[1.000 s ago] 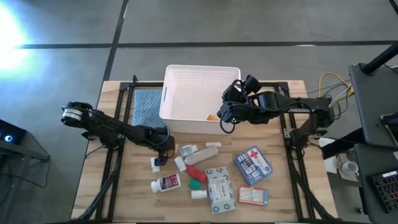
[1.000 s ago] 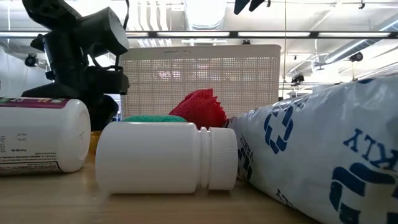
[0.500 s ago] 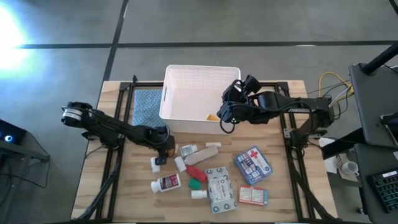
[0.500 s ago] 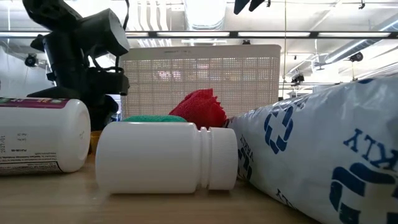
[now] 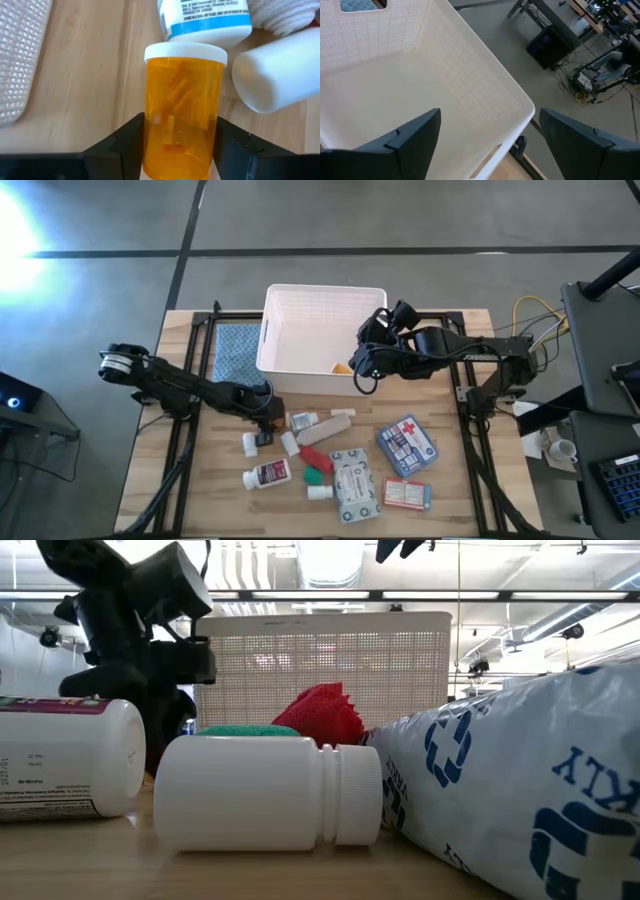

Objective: Pick & place medical supplies in basket/bin
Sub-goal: Put the orange pill bottle into the white container

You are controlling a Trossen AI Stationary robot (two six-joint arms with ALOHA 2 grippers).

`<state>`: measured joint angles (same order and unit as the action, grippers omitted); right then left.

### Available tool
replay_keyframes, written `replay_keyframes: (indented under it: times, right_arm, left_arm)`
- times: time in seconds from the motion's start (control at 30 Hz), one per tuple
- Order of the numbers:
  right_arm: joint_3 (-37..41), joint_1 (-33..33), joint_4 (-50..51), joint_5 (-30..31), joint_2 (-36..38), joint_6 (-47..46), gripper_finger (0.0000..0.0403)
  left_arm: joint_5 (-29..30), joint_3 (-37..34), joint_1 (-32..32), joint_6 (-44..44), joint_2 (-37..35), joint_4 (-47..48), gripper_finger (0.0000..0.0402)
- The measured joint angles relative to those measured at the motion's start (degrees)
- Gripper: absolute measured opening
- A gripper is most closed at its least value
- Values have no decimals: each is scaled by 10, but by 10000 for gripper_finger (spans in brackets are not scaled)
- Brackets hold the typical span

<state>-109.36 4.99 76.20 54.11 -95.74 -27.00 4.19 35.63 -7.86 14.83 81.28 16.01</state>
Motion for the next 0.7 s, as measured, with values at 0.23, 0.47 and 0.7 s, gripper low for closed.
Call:
replay_keyframes:
  times: [0.23, 0.47, 0.7]
  right_arm:
    - [0, 0, 0, 0, 0, 5, 327]
    - [0, 0, 0, -1, 0, 6, 327]
    - [0, 0, 0, -1, 1, 22, 327]
  left_arm:
    - [-4, 0, -16, 18, -26, 1, 167]
    - [-4, 0, -26, 48, -96, 27, 155]
    - [-13, 0, -39, 87, -208, 173, 154]
